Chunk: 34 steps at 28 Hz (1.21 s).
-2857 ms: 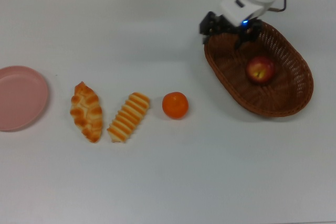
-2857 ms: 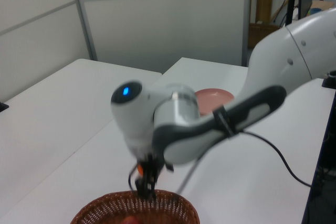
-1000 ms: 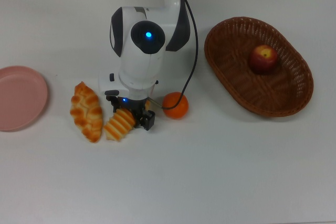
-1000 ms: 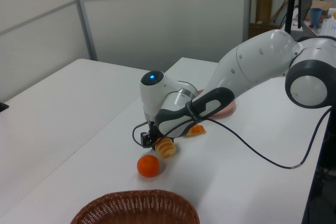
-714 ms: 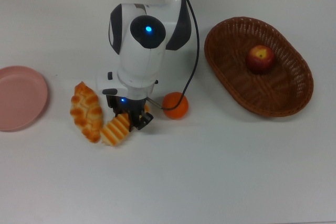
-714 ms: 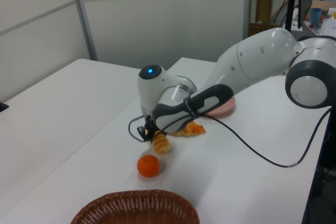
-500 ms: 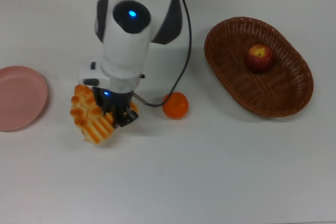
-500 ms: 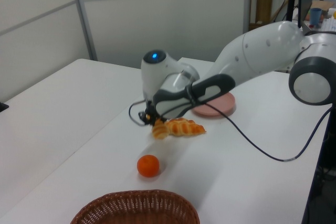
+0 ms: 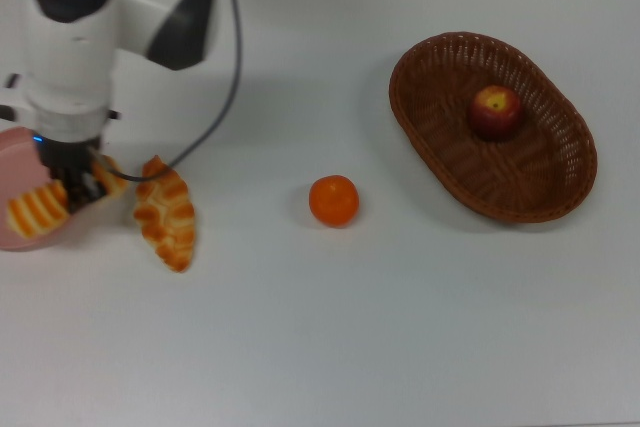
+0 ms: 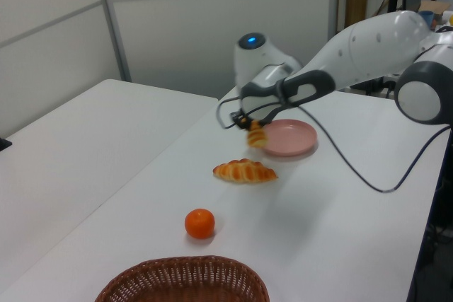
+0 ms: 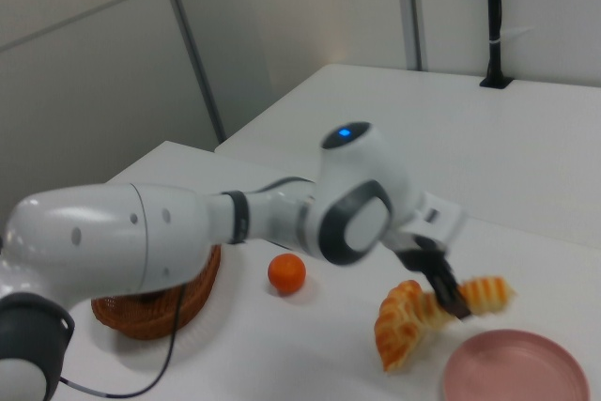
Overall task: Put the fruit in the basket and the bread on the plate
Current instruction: 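Lift the striped roll and lower it onto the pink plate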
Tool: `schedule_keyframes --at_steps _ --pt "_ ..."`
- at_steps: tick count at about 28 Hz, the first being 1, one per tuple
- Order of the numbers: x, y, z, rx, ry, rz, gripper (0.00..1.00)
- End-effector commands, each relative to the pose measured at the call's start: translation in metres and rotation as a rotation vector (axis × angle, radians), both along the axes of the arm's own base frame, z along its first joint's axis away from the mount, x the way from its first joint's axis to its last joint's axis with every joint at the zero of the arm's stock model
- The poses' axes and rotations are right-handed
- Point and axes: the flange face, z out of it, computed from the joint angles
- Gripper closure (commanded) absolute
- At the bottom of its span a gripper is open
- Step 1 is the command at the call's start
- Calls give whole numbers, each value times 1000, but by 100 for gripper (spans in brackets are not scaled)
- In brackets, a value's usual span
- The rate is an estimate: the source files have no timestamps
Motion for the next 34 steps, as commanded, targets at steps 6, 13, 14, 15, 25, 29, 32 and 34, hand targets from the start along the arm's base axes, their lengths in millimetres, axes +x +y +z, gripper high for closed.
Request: schedule_keyframes --at_steps 6,13,14,15,25,29,32,34 --pt "-31 -85 -25 -4 64 17 100" --pt "-41 -112 -39 -14 78 27 100" --pt "-41 -112 -40 -18 72 33 100" --pt "-41 -111 -41 -24 71 39 82" --pt "-46 -114 -49 -30 109 97 0" --pt "-49 -118 -49 -41 132 151 0" --pt "-51 -118 -49 -42 139 161 0" --pt "-51 -118 -48 -44 141 171 0"
